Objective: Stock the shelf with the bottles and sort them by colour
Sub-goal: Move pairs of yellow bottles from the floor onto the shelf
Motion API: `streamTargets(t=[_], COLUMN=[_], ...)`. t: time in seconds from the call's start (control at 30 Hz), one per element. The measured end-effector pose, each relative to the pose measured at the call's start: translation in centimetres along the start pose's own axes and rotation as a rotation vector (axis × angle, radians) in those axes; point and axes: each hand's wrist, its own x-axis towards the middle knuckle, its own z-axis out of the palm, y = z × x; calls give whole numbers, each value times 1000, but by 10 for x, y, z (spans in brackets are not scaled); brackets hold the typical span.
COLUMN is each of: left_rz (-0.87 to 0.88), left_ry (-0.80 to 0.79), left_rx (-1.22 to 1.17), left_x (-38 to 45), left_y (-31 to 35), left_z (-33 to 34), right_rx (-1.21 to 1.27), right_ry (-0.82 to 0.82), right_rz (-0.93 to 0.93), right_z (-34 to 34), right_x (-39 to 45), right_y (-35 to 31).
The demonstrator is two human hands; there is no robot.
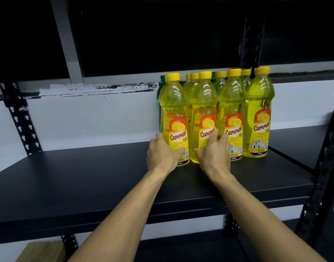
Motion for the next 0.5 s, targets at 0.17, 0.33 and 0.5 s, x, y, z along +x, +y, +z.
streamTargets(t=[0.17, 0.33, 0.5], left_rz=[13, 22, 1], left_ry=[3, -40, -179], left_rx=[-1, -36, -129], left_x=[1, 2, 0], left_y=[-2, -5, -27], left_z=[0, -1, -33], right_rx=[13, 36, 21], right_ry=[14, 19, 101], right_rz=[-17, -29, -119], right_z=[0, -1, -5], right_x=[0, -2, -8], right_y=[3, 6, 0])
